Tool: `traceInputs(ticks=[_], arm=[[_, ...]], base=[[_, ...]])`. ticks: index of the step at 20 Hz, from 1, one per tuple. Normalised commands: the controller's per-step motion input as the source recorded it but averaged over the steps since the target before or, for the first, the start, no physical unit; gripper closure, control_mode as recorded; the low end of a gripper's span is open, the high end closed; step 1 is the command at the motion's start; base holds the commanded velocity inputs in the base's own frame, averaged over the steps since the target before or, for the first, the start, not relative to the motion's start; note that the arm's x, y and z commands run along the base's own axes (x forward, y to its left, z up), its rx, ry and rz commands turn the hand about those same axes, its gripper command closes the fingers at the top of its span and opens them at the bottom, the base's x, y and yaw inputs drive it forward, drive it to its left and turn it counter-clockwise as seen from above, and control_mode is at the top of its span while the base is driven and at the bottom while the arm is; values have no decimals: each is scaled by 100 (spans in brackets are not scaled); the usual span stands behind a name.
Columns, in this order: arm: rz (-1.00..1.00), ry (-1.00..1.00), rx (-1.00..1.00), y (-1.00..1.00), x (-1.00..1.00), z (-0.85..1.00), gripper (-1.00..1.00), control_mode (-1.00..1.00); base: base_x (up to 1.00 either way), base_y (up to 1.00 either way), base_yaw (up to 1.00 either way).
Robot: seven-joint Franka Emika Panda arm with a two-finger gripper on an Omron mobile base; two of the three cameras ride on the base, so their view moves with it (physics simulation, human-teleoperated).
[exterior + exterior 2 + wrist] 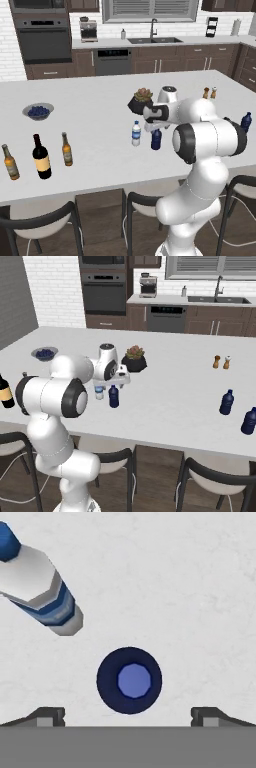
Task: Move the plastic bottles in the middle to the plastics group, and the glass bottles in the middle to the glass group.
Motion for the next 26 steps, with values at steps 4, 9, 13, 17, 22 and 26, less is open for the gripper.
traceInputs(ticks=[4,9,13,17,22,26], arm=[[0,0,0,0,24,-20,-100,-100],[0,0,0,0,5,-11,-100,-100],[0,0,0,0,0,0,-100,-100],[0,0,4,0,0,-24,-100,-100],[0,0,3,0,0,-8,-100,-100],[0,0,2,0,1,-20,-100,-100]], base=[[0,0,0],[0,0,0],[0,0,0],[0,0,0],[0,0,0],[0,0,0]])
